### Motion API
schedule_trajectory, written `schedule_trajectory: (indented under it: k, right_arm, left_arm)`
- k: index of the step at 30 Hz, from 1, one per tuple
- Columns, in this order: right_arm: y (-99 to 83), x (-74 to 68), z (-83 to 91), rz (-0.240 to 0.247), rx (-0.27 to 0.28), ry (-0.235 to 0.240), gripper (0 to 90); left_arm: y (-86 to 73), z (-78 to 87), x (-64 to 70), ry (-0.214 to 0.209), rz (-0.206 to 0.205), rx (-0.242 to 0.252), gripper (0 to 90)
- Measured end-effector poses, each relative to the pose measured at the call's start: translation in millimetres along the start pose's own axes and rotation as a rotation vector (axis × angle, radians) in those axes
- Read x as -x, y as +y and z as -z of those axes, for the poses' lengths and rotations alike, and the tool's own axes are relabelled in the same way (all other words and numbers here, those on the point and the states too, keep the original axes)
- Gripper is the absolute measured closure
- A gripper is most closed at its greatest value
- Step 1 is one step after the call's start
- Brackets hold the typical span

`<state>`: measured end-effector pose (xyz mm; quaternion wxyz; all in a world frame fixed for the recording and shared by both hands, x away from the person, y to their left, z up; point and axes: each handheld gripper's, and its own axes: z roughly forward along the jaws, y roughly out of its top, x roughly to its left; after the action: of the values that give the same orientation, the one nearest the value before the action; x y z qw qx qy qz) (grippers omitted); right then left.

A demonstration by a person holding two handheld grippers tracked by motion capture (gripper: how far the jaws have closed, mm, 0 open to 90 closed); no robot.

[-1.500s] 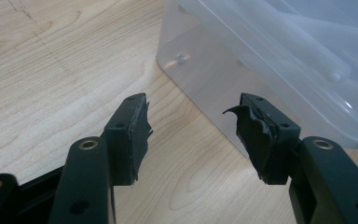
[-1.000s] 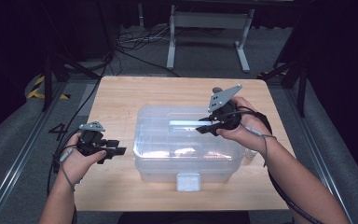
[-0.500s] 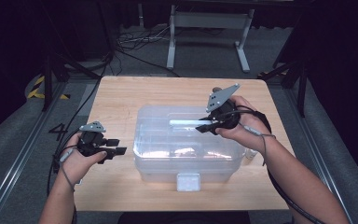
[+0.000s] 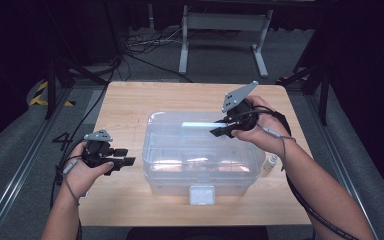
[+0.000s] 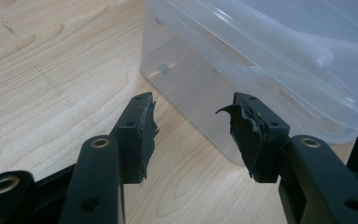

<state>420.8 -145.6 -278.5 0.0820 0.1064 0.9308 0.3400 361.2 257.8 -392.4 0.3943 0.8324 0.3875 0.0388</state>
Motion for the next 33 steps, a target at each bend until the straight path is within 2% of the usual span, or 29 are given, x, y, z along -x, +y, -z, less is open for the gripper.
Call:
schedule_trajectory:
  k: [6, 13, 26, 33]
  right_arm:
    - [6.0, 10.6, 3.5, -0.025, 0.001, 0.017, 75.4]
    - [10.9, 20.9, 6.0, -0.048, 0.006, 0.027, 74.9]
    - [17.0, 34.4, 7.3, -0.064, 0.012, 0.011, 73.3]
    - [19.5, 42.2, 7.5, -0.074, 0.020, 0.003, 72.4]
  left_arm:
    - [2.5, 3.2, 3.2, -0.010, -0.017, 0.015, 51.1]
    - [3.1, 5.0, 5.0, -0.016, -0.013, 0.020, 51.5]
    - [4.4, 7.3, 6.5, -0.021, -0.023, 0.034, 51.6]
    - [5.9, 10.0, 9.3, -0.043, -0.020, 0.043, 52.8]
